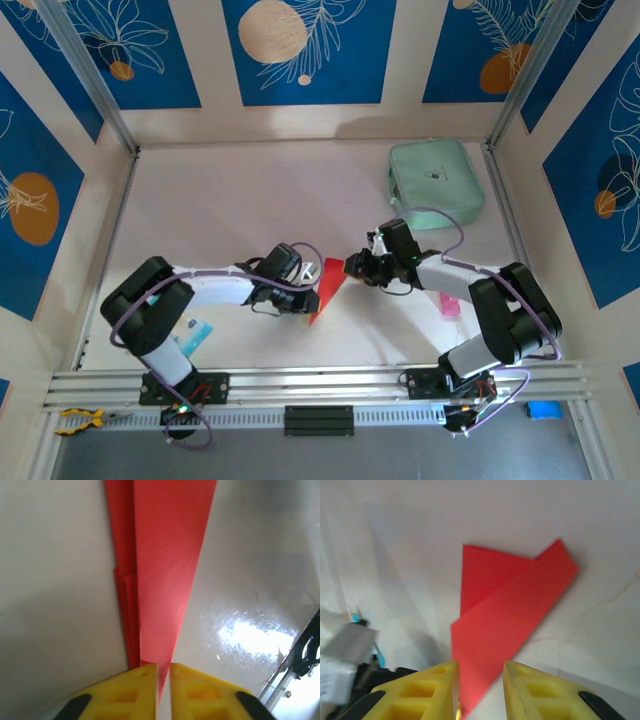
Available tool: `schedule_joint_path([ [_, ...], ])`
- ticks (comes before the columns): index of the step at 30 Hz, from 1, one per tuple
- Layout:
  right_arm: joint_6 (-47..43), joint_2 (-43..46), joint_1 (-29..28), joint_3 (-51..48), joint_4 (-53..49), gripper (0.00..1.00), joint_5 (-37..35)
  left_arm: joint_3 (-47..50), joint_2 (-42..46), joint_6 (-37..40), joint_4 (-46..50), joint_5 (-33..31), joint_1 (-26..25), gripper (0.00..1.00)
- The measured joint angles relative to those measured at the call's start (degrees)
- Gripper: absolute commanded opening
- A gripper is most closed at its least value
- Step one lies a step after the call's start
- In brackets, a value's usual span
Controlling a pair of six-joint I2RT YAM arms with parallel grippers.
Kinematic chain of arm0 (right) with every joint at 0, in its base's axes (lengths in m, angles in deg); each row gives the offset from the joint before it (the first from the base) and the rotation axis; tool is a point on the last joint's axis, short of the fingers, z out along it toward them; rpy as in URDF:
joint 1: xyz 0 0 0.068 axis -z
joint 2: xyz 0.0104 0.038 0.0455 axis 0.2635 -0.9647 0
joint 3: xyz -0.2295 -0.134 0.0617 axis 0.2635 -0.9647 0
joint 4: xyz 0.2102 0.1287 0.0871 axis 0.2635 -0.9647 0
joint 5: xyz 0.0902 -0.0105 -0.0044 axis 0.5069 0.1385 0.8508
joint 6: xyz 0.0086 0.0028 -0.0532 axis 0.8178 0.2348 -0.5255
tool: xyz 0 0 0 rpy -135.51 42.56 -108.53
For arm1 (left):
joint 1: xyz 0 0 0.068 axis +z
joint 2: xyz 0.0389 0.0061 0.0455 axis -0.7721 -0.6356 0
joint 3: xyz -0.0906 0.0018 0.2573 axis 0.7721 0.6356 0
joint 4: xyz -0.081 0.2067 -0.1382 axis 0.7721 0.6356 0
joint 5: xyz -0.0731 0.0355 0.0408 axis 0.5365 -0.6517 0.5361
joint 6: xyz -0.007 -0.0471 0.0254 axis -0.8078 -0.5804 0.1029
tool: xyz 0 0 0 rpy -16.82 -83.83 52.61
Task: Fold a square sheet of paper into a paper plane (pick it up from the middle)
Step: Fold the wing for the fifth time at the center of the table, then move a paper plane to the center of the table.
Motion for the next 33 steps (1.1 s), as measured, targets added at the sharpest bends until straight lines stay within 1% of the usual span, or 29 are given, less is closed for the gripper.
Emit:
schedule_joint_path([
  [2,0.81,-0.15,-1.18,-0.26,-1.01,0.34,-0.61,0.0,2.71,-0.07,0.59,-1.7,0.15,0.21],
  [5,1.57,-0.2,-2.32,-0.28,-1.95,0.34,-1.27,0.0,4.15,0.24,0.46,-1.75,1.62,0.18],
  [11,2.56,-0.74,-3.67,-0.26,-2.86,0.34,-1.99,-0.2,-0.46,0.46,0.5,0.02,4.87,0.18],
  [17,2.8,-1.62,-4.11,-0.26,-3.28,0.33,-2.1,-1.64,-2.71,0.48,0.63,1.09,5.18,0.19],
  [20,2.82,-2.1,-4.24,-0.22,-3.26,0.33,-2.1,-2.38,-3.5,0.48,0.52,2.05,5.18,0.22],
  [33,3.23,-4.5,-4.39,0.48,-3.3,0.29,-1.6,-2.38,-5.42,0.35,-1.77,5.88,5.55,0.27],
])
